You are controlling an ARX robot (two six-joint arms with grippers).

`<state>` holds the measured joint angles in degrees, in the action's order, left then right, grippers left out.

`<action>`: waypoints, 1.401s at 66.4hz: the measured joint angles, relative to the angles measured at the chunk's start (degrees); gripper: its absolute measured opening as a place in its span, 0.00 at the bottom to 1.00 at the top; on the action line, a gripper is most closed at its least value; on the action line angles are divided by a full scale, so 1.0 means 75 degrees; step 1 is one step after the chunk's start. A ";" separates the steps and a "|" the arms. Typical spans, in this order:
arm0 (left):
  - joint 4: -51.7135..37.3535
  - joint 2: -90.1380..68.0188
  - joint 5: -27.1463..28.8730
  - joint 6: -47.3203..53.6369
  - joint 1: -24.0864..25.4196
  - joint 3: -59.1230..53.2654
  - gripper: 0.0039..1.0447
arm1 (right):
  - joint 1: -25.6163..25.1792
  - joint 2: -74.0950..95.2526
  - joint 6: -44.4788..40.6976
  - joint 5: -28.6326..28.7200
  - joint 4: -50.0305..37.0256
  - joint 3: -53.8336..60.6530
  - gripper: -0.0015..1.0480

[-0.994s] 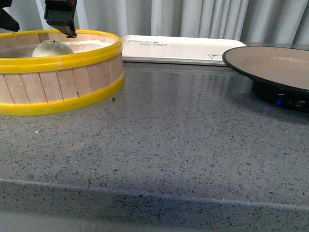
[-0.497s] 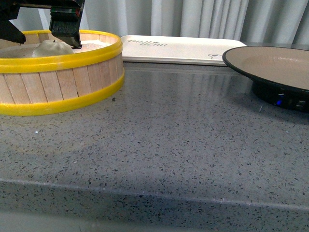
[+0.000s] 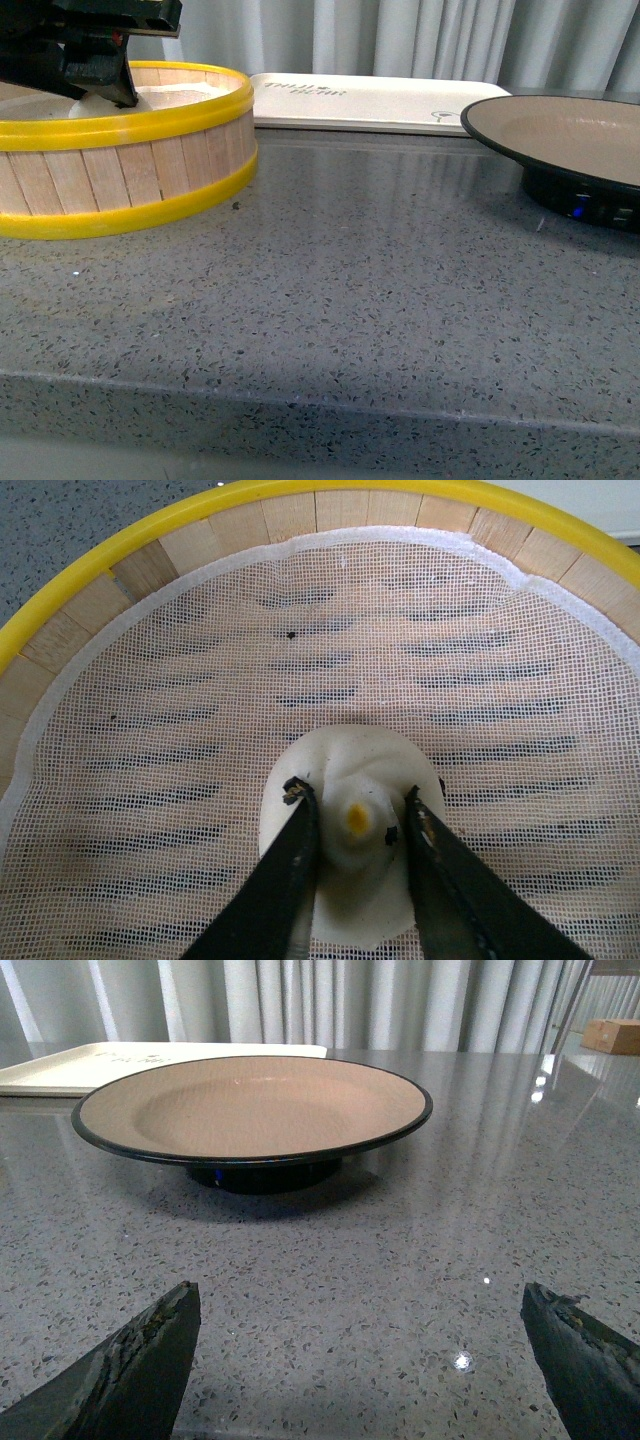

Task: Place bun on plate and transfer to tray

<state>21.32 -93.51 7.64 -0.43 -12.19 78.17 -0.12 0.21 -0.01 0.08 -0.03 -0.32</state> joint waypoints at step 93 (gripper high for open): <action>0.0204 -0.2987 0.0629 0.0857 -0.5103 0.4418 0.03 | 0.0000 0.0000 0.0000 0.0000 0.0000 0.0000 0.92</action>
<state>22.85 -115.92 12.36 6.00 -50.46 111.31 -0.12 0.21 -0.01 0.08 -0.03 -0.32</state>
